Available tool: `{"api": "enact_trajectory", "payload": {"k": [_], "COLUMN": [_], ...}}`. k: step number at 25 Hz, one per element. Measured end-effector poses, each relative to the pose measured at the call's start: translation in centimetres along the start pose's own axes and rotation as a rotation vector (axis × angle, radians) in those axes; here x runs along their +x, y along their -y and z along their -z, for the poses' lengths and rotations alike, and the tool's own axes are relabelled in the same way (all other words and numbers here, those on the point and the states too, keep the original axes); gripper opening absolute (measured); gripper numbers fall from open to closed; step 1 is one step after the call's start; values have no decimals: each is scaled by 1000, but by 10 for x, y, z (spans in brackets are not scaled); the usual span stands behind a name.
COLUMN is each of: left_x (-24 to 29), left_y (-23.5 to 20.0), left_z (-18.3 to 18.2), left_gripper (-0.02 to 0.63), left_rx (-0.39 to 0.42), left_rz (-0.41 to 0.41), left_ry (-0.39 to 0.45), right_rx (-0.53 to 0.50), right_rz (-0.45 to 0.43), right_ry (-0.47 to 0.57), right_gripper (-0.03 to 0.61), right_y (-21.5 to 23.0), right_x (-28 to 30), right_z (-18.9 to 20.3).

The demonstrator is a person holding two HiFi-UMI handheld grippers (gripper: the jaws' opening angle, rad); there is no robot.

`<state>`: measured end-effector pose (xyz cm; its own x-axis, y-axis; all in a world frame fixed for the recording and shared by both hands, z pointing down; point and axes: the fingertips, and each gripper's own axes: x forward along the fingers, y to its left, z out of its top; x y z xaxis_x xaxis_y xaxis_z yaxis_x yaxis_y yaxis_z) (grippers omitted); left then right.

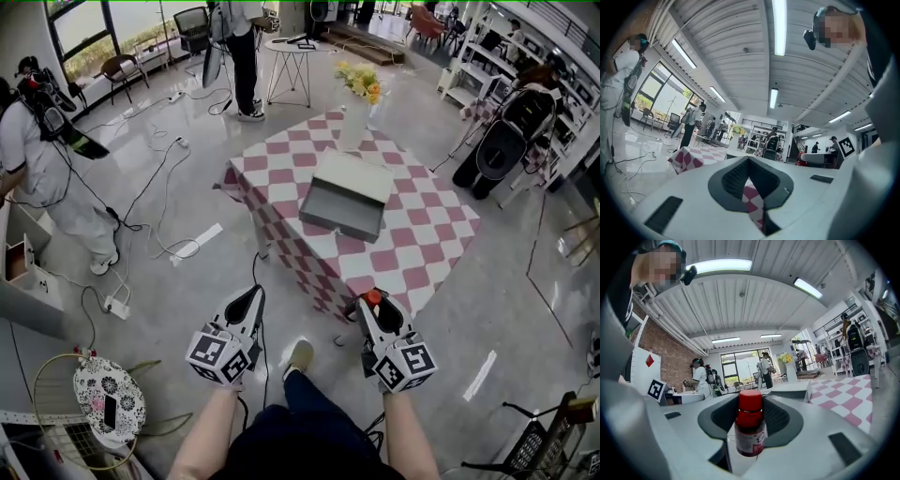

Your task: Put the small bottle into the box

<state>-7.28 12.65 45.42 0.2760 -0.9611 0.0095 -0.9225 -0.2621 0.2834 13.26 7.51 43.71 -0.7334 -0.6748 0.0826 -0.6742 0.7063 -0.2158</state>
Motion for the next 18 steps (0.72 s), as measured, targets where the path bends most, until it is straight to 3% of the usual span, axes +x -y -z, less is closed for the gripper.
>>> {"api": "enact_trajectory", "payload": {"k": [18], "left_x": [107], "left_y": [-59], "left_z": [-15], "left_gripper": [2], "left_rx": [-4], "left_rz": [28], "left_ry": [-28], "right_rx": [13], "right_rz": [-6], "right_ry": [-19], "right_gripper": [156], "right_y": [52], "right_x": [110], "right_z": [-16]}}
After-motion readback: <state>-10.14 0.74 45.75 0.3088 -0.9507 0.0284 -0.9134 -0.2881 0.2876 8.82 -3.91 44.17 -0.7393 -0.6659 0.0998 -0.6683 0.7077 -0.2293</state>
